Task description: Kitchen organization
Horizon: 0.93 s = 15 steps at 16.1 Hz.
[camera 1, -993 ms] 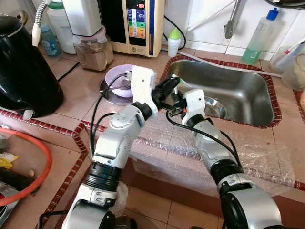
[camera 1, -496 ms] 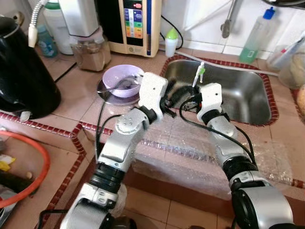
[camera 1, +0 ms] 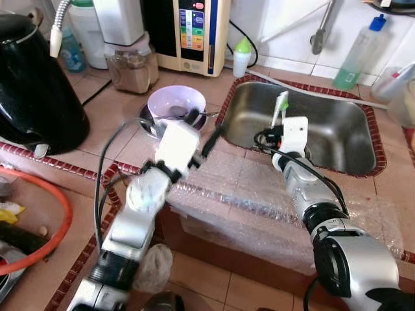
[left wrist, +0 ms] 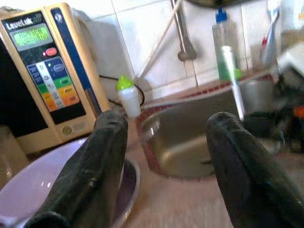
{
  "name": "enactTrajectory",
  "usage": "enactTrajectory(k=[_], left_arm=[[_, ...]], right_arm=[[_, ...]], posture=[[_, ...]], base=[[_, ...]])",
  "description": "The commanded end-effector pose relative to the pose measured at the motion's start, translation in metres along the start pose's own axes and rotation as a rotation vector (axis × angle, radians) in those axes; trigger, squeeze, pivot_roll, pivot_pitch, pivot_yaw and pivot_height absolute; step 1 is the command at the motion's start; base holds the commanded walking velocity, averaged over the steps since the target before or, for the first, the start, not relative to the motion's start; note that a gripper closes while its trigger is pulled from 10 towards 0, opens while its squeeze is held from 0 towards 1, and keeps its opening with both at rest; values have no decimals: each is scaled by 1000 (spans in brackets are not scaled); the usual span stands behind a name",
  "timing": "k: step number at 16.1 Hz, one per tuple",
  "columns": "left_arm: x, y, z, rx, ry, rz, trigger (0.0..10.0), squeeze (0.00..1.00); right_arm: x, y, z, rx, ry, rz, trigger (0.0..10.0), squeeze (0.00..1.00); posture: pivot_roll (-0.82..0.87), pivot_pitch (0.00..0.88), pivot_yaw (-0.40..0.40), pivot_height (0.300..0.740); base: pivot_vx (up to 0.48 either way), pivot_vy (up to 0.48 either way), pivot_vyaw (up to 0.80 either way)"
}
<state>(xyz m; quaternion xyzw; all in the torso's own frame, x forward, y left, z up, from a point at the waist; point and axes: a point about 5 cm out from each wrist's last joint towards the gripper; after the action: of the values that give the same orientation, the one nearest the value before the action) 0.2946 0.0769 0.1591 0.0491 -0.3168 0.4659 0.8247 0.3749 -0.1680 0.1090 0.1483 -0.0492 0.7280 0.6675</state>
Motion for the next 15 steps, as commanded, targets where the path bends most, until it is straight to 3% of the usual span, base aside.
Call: enactTrajectory(k=[1,4,9,11,15], left_arm=[[-6,2,-1,-4,-37,-19,10000,1000],[-10,5,-8,13,-62,11,10000,1000],[-7,-8,-11,-5,-117,-2,10000,1000],[-4,-17,-14,-9,-145,-5,10000,1000],[0,-32,-18,-15,-192,-34,10000,1000]], right_arm=[[-4,-1,2,3,-39,-36,10000,1000],[-3,0,-2,12,-77,-44,10000,1000],[-1,9,-8,-82,-111,-2,10000,1000],[1,22,-11,-140,-75,44,10000,1000],[9,74,-28,-136,-25,112,10000,1000]], posture=[[82,0,-28,740],[79,0,-31,740],[42,0,-6,740],[8,0,13,740],[-83,0,54,740]], base=[[0,0,0],[0,0,0],[0,0,0],[0,0,0],[0,0,0]])
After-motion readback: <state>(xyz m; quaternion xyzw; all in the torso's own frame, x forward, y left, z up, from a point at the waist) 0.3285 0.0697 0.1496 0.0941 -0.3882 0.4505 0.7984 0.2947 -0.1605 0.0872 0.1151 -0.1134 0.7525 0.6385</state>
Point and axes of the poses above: a point about 5 cm out from each wrist's last joint towards the gripper, its own y axis pointing back from the gripper into the wrist, its own z axis along the axis of the wrist's last joint, x = y × z, and after that the axes turned 15 degrees about -y, right-handed
